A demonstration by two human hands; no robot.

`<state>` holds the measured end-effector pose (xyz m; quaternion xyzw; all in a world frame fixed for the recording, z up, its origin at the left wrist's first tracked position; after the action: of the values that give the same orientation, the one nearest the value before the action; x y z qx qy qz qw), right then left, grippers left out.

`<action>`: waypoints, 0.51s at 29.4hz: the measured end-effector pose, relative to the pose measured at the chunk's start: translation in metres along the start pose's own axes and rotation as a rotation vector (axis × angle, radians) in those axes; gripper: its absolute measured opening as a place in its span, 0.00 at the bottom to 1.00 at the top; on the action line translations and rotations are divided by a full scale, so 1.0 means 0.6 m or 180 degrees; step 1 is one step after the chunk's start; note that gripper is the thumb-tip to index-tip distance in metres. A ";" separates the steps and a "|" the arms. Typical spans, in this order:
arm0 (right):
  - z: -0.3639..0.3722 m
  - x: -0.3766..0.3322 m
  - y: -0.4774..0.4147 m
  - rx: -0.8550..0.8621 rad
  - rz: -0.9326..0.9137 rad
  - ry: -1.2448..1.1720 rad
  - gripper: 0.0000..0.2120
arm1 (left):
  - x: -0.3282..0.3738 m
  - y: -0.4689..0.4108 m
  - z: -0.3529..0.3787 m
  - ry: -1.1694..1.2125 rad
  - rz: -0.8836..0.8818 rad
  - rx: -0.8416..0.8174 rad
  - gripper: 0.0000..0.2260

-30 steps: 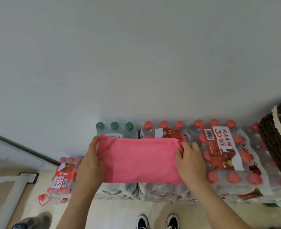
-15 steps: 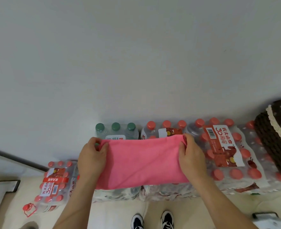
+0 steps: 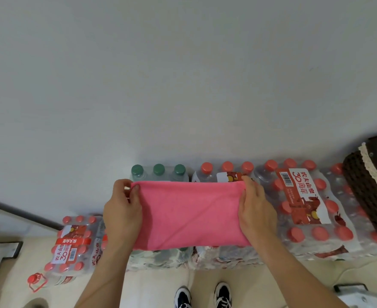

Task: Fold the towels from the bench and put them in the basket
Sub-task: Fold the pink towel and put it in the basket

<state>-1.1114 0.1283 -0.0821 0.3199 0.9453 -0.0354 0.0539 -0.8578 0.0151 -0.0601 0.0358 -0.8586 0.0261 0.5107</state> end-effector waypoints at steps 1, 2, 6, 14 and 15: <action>0.001 0.000 -0.001 0.0022 -0.0044 0.0075 0.20 | -0.003 -0.001 0.003 -0.0188 0.0023 -0.0094 0.04; 0.002 0.001 -0.002 0.0035 -0.0084 0.0156 0.19 | -0.005 -0.003 0.005 -0.0398 0.0060 -0.0181 0.04; 0.002 0.001 -0.004 -0.0014 -0.0097 0.0331 0.18 | -0.018 -0.008 0.012 -0.1055 0.0248 -0.0290 0.07; -0.022 0.004 0.005 0.0212 0.0037 0.0353 0.23 | 0.007 0.022 0.001 -0.1289 0.0200 -0.0387 0.25; -0.028 -0.003 0.008 0.0315 -0.0113 0.0343 0.23 | 0.006 0.031 -0.006 -0.1391 0.0199 -0.0426 0.27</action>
<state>-1.1083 0.1328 -0.0656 0.3068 0.9494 -0.0657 -0.0136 -0.8584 0.0339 -0.0552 -0.0199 -0.9493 -0.0234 0.3129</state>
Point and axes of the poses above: each hand's wrist, its own y-axis away from the middle knuckle, its own z-axis out of the palm, x = y × z, the point moved 1 cm from there along -y, towards the middle knuckle, and after that the axes turned 11 degrees about y, right-handed, at the moved point
